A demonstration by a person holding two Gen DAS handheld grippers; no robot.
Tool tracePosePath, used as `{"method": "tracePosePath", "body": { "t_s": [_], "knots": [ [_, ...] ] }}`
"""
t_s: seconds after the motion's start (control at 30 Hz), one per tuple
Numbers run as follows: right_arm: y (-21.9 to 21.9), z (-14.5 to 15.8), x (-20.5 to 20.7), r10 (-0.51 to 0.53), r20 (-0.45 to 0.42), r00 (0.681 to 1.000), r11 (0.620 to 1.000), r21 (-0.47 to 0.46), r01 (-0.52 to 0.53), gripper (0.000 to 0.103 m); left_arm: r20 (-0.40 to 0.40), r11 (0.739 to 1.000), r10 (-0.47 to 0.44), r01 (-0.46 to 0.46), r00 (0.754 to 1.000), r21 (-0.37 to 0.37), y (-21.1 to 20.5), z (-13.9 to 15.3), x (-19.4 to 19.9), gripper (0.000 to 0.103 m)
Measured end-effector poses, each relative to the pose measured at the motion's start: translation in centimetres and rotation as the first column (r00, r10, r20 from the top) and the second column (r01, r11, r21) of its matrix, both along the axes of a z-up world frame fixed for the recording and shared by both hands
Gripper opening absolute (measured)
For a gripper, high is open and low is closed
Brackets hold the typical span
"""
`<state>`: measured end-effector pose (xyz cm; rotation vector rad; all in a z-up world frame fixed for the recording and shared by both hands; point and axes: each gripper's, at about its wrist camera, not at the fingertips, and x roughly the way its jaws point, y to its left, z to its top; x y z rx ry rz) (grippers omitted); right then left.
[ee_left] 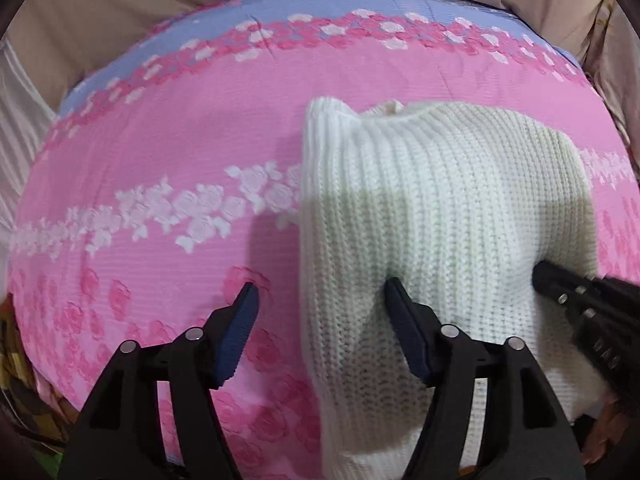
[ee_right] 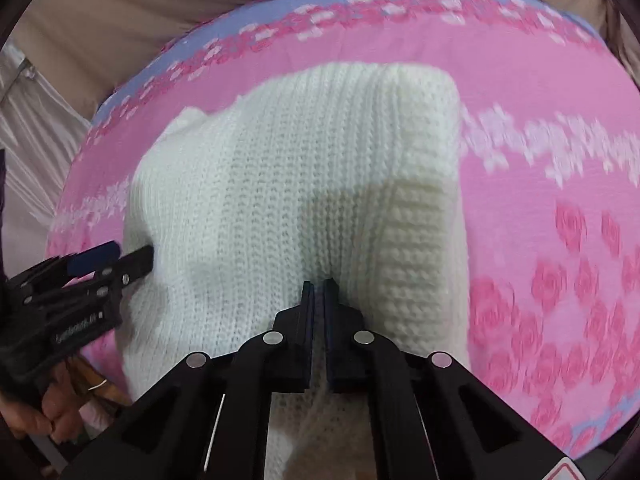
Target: Fold small clothes
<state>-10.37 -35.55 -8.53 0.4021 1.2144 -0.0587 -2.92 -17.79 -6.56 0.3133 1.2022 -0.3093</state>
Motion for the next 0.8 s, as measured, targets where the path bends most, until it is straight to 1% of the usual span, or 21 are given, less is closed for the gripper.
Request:
{"method": "tracePosePath", "body": {
  "t_s": [0.07,0.17,0.2,0.23,0.3,0.33,0.37,0.4,0.47,0.53,0.57,0.63,0.7,0.73,0.8],
  "knots": [
    [0.1,1.6,0.5,-0.001,-0.001,1.0,1.0,-0.013,0.0,0.004,-0.023,1.0,0.012,-0.012,1.0,-0.017,0.5,0.2,0.4,0.065],
    [0.2,5.2,-1.2,-0.033,0.059,0.998,0.999,-0.037,0.035,0.004,-0.032,1.0,0.014,-0.014,0.999,-0.026,0.6,-0.2,0.7,0.067],
    [0.2,5.4,-1.6,-0.042,0.06,0.997,0.998,-0.043,0.045,0.004,-0.027,1.0,0.013,-0.013,1.0,-0.023,0.6,-0.3,0.9,0.068],
    [0.1,4.5,-2.0,-0.048,0.022,0.999,0.997,-0.051,0.049,0.004,-0.024,1.0,0.013,-0.013,1.0,-0.023,0.6,-0.3,0.8,0.068],
    [-0.1,1.1,-2.2,-0.055,-0.082,0.995,0.997,-0.057,0.051,0.0,-0.042,0.999,0.009,-0.01,0.999,-0.033,0.0,0.3,0.1,0.068],
    [-0.4,0.8,-2.5,-0.076,-0.078,0.994,0.997,-0.023,0.074,0.0,-0.038,1.0,0.005,-0.006,0.999,-0.029,0.0,0.8,-0.2,0.068],
    [-0.7,1.4,-3.2,-0.104,-0.054,0.993,0.994,0.014,0.105,0.0,-0.025,1.0,-0.006,0.005,1.0,-0.024,0.0,1.4,-0.6,0.068],
    [-0.9,2.4,-3.8,-0.118,-0.038,0.992,0.992,0.031,0.119,0.0,-0.015,1.0,-0.019,0.018,1.0,-0.019,0.1,1.9,-1.0,0.066],
    [-0.7,5.0,-5.2,-0.127,0.016,0.992,0.992,0.01,0.127,0.007,-0.005,0.999,-0.042,0.042,0.999,-0.02,0.1,2.8,-1.9,0.066],
    [-0.2,6.8,-6.4,-0.1,0.046,0.994,0.994,-0.05,0.102,0.007,-0.013,0.998,-0.06,0.06,0.998,-0.021,-0.1,3.0,-2.7,0.066],
    [0.0,7.0,-6.9,-0.086,0.041,0.995,0.994,-0.067,0.089,0.007,-0.022,0.997,-0.072,0.071,0.997,-0.02,-0.3,2.9,-3.1,0.066],
    [0.1,5.5,-7.1,-0.066,-0.005,0.998,0.995,-0.069,0.066,0.007,-0.028,0.997,-0.078,0.078,0.997,-0.012,-0.5,2.6,-3.5,0.066],
    [0.0,1.9,-6.9,-0.064,-0.087,0.994,0.993,-0.102,0.055,0.002,-0.045,0.997,-0.079,0.079,0.996,-0.009,-0.7,2.1,-3.6,0.066],
    [-0.1,0.9,-6.9,-0.066,-0.091,0.994,0.995,-0.084,0.058,0.0,-0.053,0.997,-0.078,0.078,0.996,-0.004,-0.8,1.9,-3.7,0.066],
    [-0.2,1.6,-7.2,-0.087,-0.086,0.993,0.994,-0.068,0.081,0.0,-0.057,0.997,-0.076,0.076,0.996,0.001,-0.8,1.7,-3.9,0.066]
  ]
}}
